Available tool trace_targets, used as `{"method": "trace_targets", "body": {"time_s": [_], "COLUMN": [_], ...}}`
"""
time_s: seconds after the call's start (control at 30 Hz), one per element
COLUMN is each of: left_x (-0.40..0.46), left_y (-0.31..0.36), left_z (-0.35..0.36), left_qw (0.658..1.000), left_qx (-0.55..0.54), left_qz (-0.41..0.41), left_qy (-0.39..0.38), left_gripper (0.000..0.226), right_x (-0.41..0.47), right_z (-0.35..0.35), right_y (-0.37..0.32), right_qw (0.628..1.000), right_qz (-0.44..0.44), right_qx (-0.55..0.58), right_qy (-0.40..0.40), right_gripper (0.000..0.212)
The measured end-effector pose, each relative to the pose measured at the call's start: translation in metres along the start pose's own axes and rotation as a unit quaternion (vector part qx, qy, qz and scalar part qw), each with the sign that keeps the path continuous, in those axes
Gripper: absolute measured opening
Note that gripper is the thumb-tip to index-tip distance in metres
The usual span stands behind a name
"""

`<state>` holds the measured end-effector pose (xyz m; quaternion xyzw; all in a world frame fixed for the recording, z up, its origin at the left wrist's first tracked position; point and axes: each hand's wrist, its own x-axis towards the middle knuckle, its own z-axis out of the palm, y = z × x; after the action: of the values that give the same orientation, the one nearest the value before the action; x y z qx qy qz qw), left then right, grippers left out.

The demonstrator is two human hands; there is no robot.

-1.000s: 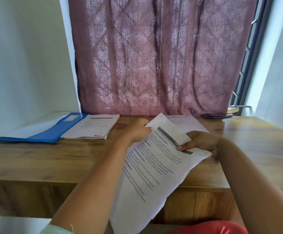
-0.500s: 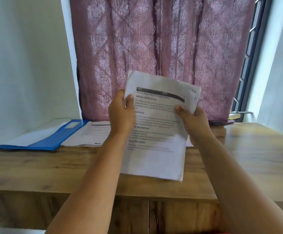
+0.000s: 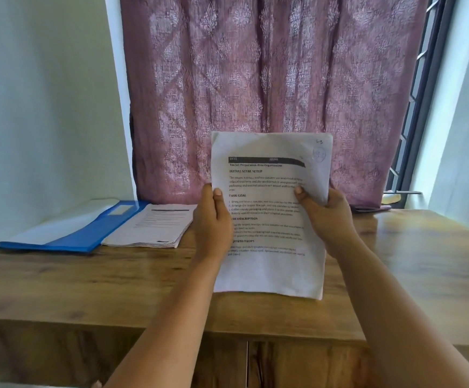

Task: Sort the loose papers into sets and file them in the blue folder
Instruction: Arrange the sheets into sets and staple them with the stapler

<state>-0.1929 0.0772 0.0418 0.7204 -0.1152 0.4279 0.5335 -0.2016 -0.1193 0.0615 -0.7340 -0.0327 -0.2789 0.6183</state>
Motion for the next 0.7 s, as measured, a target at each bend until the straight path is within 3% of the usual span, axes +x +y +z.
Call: {"method": "trace_targets", "body": {"time_s": [0.13,0.23,0.37,0.57,0.7], "left_x": [0.009,0.011,0.002,-0.036,-0.043], "left_y": [-0.008,-0.016,-0.035,-0.048,-0.062], "left_z": [-0.009,-0.013,-0.011,-0.003,-0.001], "left_qw": [0.992,0.987,0.967,0.919,0.896], "left_qx": [0.082,0.089,0.023,-0.043,-0.020], "left_qz": [-0.025,-0.040,-0.182,-0.332,-0.376], "left_qy": [-0.097,-0.128,-0.174,-0.209,-0.235], "left_gripper": [0.025,0.028,0.033,0.030,0.031], "right_x": [0.004,0.007,0.017,0.015,0.012], "right_z": [-0.007,-0.015,-0.022,-0.002,0.005], "right_y": [0.006,0.002,0.011,0.063,0.089], "right_qw": [0.998,0.993,0.986,0.978,0.959], "right_qz": [0.058,0.085,0.123,0.087,0.171], "right_qx": [-0.005,0.010,0.035,-0.188,-0.225], "right_qy": [-0.036,-0.087,-0.111,-0.015,-0.035], "right_gripper": [0.037,0.036,0.033,0.034,0.037]}}
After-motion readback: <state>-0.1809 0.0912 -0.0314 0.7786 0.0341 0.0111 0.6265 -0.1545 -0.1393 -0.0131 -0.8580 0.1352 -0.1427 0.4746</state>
